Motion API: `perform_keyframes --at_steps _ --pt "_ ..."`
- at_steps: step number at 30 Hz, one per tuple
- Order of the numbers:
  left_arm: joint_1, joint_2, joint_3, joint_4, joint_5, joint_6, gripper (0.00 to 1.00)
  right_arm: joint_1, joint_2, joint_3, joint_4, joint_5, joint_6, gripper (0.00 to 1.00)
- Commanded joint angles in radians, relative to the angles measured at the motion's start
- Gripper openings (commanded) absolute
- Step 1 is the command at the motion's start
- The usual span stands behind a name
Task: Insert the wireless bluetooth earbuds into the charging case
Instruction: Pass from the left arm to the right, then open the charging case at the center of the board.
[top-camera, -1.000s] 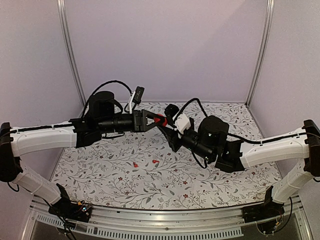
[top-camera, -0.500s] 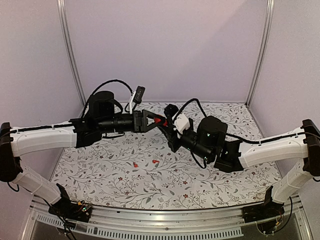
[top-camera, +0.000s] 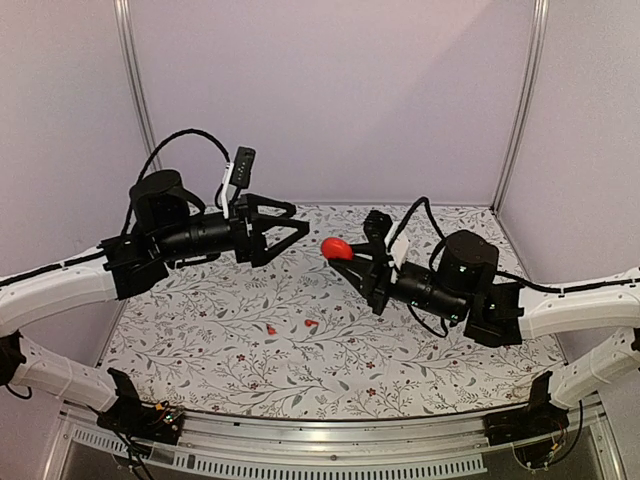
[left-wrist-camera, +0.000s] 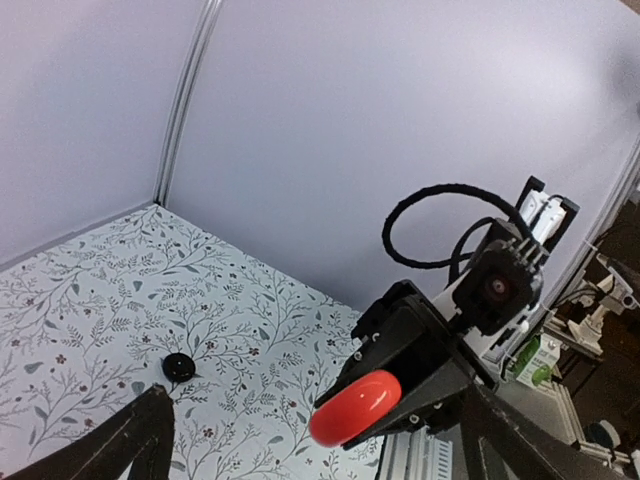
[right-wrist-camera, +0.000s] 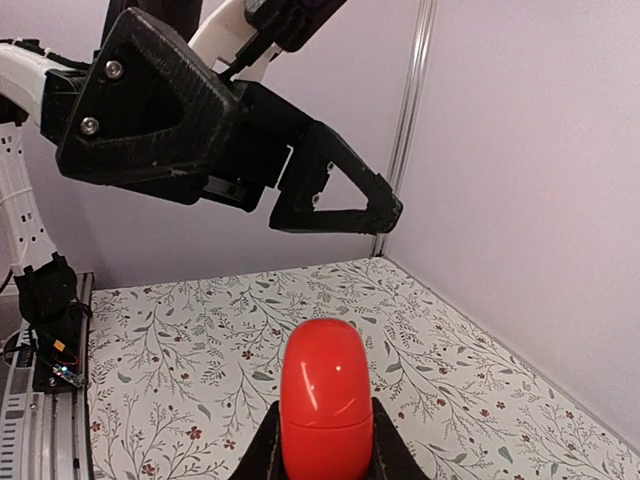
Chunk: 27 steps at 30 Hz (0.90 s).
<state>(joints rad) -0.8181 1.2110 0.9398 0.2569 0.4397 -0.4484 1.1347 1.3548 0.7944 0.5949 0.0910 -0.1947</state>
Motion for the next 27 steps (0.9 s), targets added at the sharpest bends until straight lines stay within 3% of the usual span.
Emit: perform_keyframes --at_steps 1,6,14,27 --pt "0.004 -0.057 -0.048 -0.027 0.067 0.23 1.0 -0.018 -0.106 -0.05 -0.019 -0.193 0.066 0.09" --pt "-0.031 -0.077 -0.039 -0.071 0.121 0.37 1.0 -0.032 -0.176 -0.052 -0.102 -0.285 0.086 0.08" --pt "-0.16 -0.037 0.014 -0.121 0.041 0.554 1.0 -0.035 -0.182 -0.043 -0.169 -0.411 0.114 0.06" --pt "-0.202 0.086 0.106 -0.152 -0.013 0.556 0.91 -0.036 -0.187 -0.045 -0.191 -0.458 0.114 0.08"
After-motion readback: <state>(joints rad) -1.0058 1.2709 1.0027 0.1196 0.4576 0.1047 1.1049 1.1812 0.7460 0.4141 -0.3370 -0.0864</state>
